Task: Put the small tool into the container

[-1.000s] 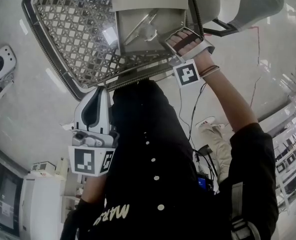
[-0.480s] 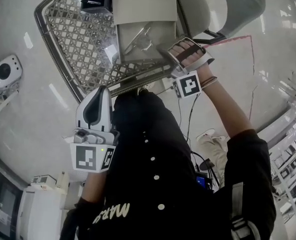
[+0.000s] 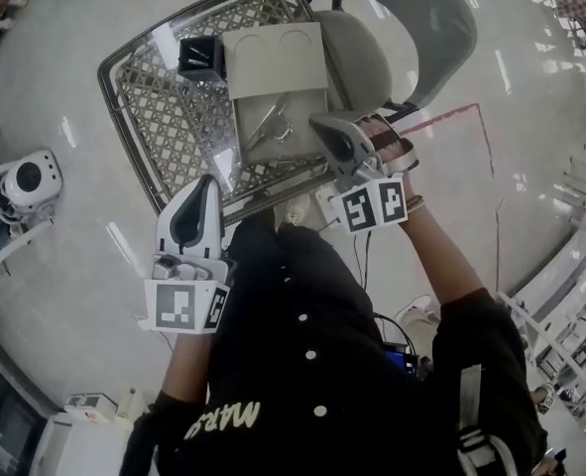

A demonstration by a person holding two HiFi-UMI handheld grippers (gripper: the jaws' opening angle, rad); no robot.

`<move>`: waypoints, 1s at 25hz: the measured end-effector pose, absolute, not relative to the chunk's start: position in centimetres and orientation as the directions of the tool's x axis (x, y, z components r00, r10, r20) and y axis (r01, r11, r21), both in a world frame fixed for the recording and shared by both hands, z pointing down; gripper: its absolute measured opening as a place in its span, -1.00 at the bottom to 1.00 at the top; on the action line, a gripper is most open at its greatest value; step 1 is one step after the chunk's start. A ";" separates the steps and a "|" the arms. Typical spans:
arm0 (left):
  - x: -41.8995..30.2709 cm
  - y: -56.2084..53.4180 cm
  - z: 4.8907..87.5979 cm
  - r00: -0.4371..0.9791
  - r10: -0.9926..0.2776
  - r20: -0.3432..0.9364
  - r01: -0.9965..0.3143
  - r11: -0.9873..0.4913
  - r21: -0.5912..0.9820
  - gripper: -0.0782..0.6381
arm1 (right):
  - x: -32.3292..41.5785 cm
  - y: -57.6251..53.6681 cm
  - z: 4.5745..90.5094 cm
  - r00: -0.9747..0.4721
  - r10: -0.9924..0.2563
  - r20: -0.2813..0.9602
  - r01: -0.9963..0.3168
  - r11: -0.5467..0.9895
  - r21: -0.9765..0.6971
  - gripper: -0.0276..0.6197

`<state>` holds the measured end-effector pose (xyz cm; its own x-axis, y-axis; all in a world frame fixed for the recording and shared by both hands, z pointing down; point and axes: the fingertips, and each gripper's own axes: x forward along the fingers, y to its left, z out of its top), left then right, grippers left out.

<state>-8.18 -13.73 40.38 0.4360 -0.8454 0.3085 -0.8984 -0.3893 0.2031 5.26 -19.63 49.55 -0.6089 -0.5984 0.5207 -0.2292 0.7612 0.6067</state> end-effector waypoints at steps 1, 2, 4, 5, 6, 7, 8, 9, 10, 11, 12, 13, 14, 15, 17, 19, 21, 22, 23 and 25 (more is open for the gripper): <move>-8.1 -13.7 39.8 0.438 -0.848 0.300 -0.898 -0.394 0.196 -0.70 | 5.6 -19.6 48.2 -0.610 -0.618 0.497 -0.297 0.759 0.579 -0.87; -8.1 -13.8 39.3 0.439 -0.850 0.292 -0.898 -0.398 0.190 -0.70 | 6.0 -19.6 46.7 -0.609 -0.641 0.466 -0.371 0.750 0.547 -0.87; -8.0 -14.1 38.2 0.441 -0.853 0.279 -0.897 -0.404 0.183 -0.70 | 6.9 -19.6 43.8 -0.603 -0.689 0.402 -0.512 0.721 0.468 -0.87; -8.0 -14.4 37.6 0.442 -0.855 0.271 -0.896 -0.406 0.179 -0.70 | 7.3 -19.7 42.4 -0.599 -0.707 0.375 -0.563 0.706 0.431 -0.87; -8.0 -14.7 36.9 0.444 -0.858 0.261 -0.895 -0.410 0.174 -0.70 | 7.6 -19.9 41.1 -0.598 -0.719 0.353 -0.596 0.694 0.405 -0.87; -8.1 -15.1 36.3 0.446 -0.860 0.249 -0.894 -0.415 0.167 -0.70 | 7.7 -20.1 39.9 -0.601 -0.728 0.329 -0.616 0.685 0.389 -0.87; -8.2 -15.3 35.7 0.448 -0.862 0.236 -0.893 -0.421 0.158 -0.70 | 7.7 -20.2 38.7 -0.607 -0.736 0.299 -0.636 0.676 0.372 -0.87; -8.3 -15.5 35.2 0.450 -0.865 0.224 -0.893 -0.426 0.150 -0.70 | 7.7 -20.2 37.5 -0.612 -0.748 0.257 -0.667 0.663 0.340 -0.87; -8.5 -15.6 34.6 0.451 -0.867 0.213 -0.892 -0.429 0.141 -0.70 | 7.8 -20.2 36.1 -0.613 -0.763 0.206 -0.708 0.646 0.286 -0.87; -8.6 -15.6 34.1 0.452 -0.869 0.201 -0.892 -0.433 0.133 -0.70 | 8.1 -20.2 34.9 -0.606 -0.780 0.158 -0.749 0.626 0.217 -0.87; -8.7 -15.7 33.6 0.452 -0.871 0.190 -0.891 -0.435 0.126 -0.70 | 8.4 -20.1 33.6 -0.594 -0.795 0.121 -0.780 0.607 0.154 -0.87; -8.8 -15.8 33.0 0.452 -0.874 0.177 -0.891 -0.437 0.120 -0.70 | 8.8 -20.0 32.4 -0.585 -0.806 0.093 -0.798 0.592 0.110 -0.87; -9.0 -15.9 32.5 0.452 -0.877 0.164 -0.892 -0.438 0.116 -0.70 | 9.3 -19.8 31.4 -0.578 -0.813 0.071 -0.808 0.582 0.088 -0.87; -9.0 -16.0 32.0 0.451 -0.880 0.151 -0.892 -0.438 0.112 -0.70 | 9.8 -19.6 30.6 -0.574 -0.817 0.055 -0.813 0.576 0.083 -0.87; -9.2 -16.2 31.1 0.453 -0.883 0.126 -0.891 -0.442 0.103 -0.70 | 10.8 -19.2 29.5 -0.560 -0.828 0.032 -0.824 0.560 0.083 -0.87; -9.3 -16.3 30.4 0.455 -0.885 0.101 -0.890 -0.448 0.088 -0.70 | 11.8 -18.9 28.4 -0.531 -0.847 0.001 -0.846 0.531 0.050 -0.87; -9.6 -16.3 29.7 0.452 -0.889 0.080 -0.892 -0.447 0.070 -0.70 | 12.7 -18.5 27.3 -0.503 -0.864 -0.030 -0.864 0.503 0.004 -0.87; -9.7 -16.3 29.4 0.448 -0.891 0.072 -0.894 -0.445 0.061 -0.70 | 13.1 -18.3 26.8 -0.490 -0.871 -0.043 -0.871 0.491 -0.016 -0.87; -9.9 -16.3 29.1 0.444 -0.894 0.065 -0.896 -0.441 0.054 -0.70 | 13.5 -18.0 26.3 -0.479 -0.876 -0.054 -0.876 0.480 -0.032 -0.87; -10.4 -16.3 28.7 0.436 -0.898 0.055 -0.900 -0.434 0.044 -0.70 | 14.3 -17.6 25.5 -0.455 -0.888 -0.072 -0.887 0.459 -0.050 -0.87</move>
